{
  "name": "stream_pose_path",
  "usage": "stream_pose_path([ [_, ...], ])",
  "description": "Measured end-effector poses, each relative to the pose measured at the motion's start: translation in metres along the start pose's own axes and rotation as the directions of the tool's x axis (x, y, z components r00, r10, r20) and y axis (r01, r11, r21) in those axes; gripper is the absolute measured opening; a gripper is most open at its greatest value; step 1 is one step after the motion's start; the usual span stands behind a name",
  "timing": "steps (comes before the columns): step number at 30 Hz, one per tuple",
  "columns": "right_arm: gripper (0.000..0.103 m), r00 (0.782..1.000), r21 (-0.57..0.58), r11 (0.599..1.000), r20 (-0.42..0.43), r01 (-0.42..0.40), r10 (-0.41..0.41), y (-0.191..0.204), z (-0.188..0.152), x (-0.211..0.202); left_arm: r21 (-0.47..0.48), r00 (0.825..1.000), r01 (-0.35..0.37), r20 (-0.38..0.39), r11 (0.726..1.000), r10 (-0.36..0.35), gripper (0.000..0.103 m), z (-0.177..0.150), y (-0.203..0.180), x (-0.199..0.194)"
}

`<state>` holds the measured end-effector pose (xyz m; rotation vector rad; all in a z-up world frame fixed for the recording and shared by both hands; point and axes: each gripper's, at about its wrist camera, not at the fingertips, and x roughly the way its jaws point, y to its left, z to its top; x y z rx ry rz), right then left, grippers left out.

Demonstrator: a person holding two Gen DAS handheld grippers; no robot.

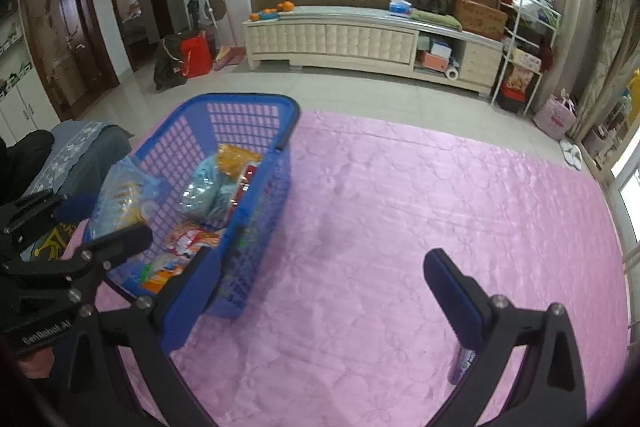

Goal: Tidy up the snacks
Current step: 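Lower the cookie bag into the basket with the left tool while the right tool withdraws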

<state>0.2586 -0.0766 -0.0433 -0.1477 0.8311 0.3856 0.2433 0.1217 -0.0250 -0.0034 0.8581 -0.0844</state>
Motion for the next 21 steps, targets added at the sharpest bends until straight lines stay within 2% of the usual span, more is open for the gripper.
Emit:
stream_pose_path([
  [11,0.103,0.999,0.021,1.000,-0.049,-0.015,0.016,-0.017,-0.013,0.020,0.002,0.992,0.008,-0.123,1.000,-0.008,0.051,-0.016,0.001,0.049],
  [15,0.103,0.998,0.026,0.999,-0.061,-0.019,0.021,-0.017,-0.016,0.025,-0.037,0.990,0.025,-0.137,0.999,-0.030,0.051,-0.020,0.010,0.051],
  [21,0.103,0.998,0.019,0.999,-0.061,-0.027,0.028,-0.012,-0.016,0.023,-0.043,0.991,0.016,-0.130,0.999,-0.021,0.052,-0.019,0.014,0.045],
])
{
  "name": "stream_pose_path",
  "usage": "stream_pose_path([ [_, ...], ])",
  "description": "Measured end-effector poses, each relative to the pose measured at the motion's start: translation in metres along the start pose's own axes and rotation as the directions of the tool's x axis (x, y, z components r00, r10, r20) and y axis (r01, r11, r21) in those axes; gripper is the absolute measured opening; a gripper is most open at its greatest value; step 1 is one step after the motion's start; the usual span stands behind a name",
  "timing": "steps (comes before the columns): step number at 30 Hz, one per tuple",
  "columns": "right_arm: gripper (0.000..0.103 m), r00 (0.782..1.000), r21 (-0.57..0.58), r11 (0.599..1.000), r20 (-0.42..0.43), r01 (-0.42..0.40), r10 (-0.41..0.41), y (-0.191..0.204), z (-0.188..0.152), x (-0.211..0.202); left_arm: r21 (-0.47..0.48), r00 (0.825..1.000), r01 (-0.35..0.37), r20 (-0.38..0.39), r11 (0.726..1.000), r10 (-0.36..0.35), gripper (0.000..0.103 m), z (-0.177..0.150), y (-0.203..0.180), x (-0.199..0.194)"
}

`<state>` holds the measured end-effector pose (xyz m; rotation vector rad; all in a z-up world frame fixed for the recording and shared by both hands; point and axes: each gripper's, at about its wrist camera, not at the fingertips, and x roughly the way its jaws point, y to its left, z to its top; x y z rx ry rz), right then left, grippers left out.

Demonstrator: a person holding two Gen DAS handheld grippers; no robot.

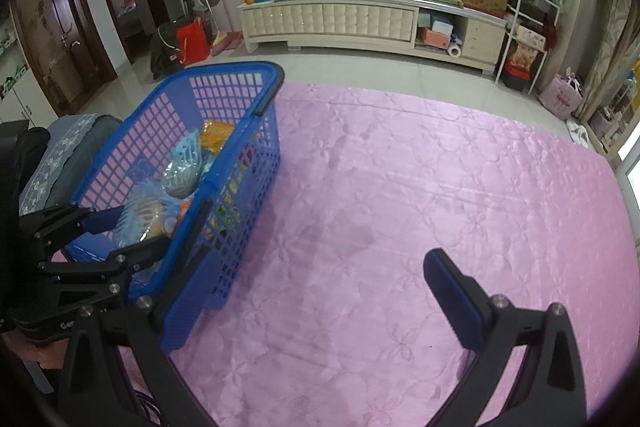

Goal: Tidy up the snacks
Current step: 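Lower the cookie bag into the basket with the left tool while the right tool withdraws, then withdraw both tools from the basket toward the blue Doublemint pack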

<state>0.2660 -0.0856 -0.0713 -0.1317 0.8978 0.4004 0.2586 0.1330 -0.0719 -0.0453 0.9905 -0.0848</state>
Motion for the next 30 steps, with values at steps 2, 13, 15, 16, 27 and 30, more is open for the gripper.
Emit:
stream_pose_path([
  [2,0.103,1.000,-0.006,1.000,0.003,-0.001,0.001,0.002,0.000,-0.002,0.003,1.000,0.000,0.024,1.000,0.000,0.053,0.000,-0.002,-0.007],
  [13,0.103,0.999,-0.003,1.000,0.034,-0.031,0.031,0.012,-0.005,-0.029,0.057,0.985,-0.018,0.173,0.998,0.008,0.073,-0.010,-0.016,-0.063],
  [15,0.103,0.999,-0.013,0.999,0.044,-0.030,0.030,0.017,-0.007,-0.036,0.056,0.982,-0.018,0.189,0.998,0.007,0.074,-0.014,-0.018,-0.072],
  [16,0.103,0.998,-0.017,0.999,0.047,-0.030,0.031,0.019,-0.008,-0.038,0.056,0.981,-0.020,0.192,0.998,0.008,0.074,-0.014,-0.019,-0.074],
  [27,0.103,0.995,-0.018,0.999,0.090,-0.030,0.032,0.024,-0.025,-0.070,0.021,0.974,-0.002,0.228,1.000,-0.003,0.074,-0.031,-0.028,-0.103],
  [30,0.103,0.995,-0.012,1.000,0.095,-0.023,0.024,0.023,-0.032,-0.077,0.020,0.972,0.026,0.233,0.999,-0.030,0.074,-0.037,-0.034,-0.106],
])
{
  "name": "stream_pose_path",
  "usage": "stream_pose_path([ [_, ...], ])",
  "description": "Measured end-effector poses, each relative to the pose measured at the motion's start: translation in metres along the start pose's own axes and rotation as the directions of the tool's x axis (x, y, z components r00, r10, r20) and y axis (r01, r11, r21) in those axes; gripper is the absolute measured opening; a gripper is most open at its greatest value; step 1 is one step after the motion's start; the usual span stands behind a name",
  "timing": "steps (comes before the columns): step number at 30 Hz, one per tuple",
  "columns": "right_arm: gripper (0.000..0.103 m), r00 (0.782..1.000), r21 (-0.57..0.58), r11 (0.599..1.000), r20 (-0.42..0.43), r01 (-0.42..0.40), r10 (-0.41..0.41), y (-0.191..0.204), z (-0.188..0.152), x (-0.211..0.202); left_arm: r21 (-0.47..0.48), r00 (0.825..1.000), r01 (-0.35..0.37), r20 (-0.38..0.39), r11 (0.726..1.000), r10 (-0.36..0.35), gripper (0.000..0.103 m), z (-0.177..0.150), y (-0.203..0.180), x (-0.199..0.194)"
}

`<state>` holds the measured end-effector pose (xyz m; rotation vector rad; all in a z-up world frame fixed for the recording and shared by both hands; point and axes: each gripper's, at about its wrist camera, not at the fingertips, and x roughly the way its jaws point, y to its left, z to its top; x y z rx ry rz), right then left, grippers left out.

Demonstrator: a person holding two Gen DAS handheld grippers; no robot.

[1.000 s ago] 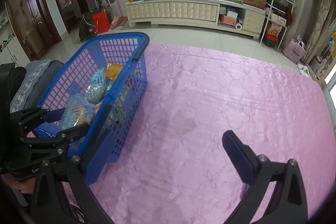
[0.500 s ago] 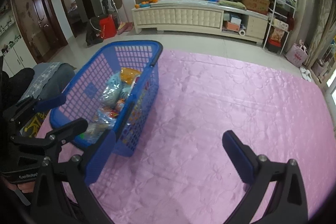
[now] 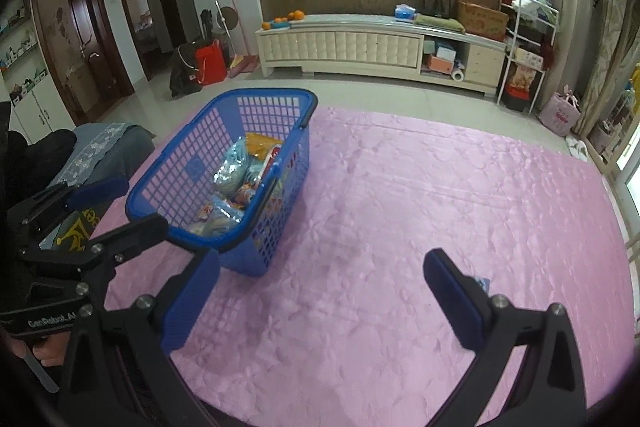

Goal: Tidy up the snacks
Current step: 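Withdraw both tools from the basket toward the blue Doublemint pack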

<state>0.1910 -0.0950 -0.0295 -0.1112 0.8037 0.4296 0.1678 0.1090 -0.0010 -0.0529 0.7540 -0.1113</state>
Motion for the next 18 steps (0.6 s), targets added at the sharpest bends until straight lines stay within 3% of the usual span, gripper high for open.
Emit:
stream_pose_path([
  [8,0.103,1.000,0.051,0.999,0.007,-0.003,0.003,-0.014,-0.023,-0.014,-0.020,0.999,0.043,-0.004,0.999,-0.043,0.074,-0.016,-0.025,0.000],
  [18,0.103,0.999,0.145,0.989,-0.032,0.024,-0.019,-0.059,-0.060,-0.016,0.058,0.997,0.067,-0.052,0.996,-0.064,0.074,-0.029,-0.076,0.020],
])
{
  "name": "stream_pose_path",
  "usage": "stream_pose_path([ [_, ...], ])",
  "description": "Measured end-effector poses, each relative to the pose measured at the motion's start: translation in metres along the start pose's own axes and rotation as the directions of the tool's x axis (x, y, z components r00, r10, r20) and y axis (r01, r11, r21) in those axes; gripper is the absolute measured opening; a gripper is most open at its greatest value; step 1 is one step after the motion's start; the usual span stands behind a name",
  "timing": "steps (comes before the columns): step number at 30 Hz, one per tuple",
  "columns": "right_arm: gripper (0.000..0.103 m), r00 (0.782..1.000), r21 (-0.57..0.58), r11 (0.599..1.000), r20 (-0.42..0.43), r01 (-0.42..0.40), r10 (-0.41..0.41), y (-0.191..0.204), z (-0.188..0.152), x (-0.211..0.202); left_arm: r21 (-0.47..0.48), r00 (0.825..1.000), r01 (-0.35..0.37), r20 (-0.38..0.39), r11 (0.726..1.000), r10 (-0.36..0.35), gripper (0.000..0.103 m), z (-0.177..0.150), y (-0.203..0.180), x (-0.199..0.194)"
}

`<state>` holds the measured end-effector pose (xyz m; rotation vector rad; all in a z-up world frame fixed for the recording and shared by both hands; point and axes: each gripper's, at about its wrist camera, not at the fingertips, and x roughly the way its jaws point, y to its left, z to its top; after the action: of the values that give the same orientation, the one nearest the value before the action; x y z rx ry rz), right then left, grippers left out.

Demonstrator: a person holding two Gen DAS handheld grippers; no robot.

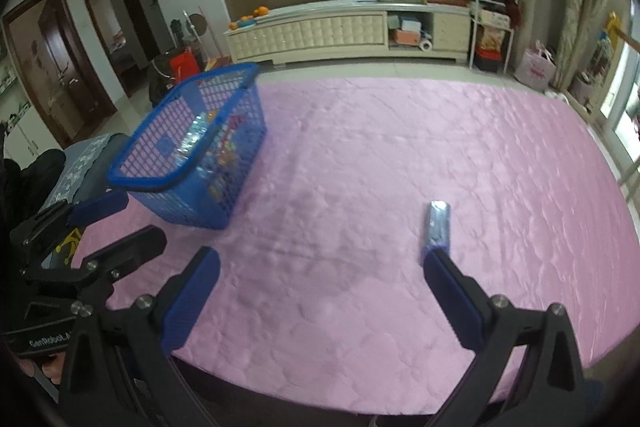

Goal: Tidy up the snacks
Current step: 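Withdraw both tools from the basket toward the blue Doublemint pack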

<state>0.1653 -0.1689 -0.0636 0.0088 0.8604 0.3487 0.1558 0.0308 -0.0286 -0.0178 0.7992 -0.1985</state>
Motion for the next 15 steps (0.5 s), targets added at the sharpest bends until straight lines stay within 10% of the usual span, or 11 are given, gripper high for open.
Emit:
stream_pose_path([
  [15,0.103,0.997,0.075,0.997,-0.075,0.015,-0.009,-0.063,-0.025,0.015,0.050,0.992,0.034,-0.119,0.998,-0.028,0.074,0.003,-0.047,0.056],
])
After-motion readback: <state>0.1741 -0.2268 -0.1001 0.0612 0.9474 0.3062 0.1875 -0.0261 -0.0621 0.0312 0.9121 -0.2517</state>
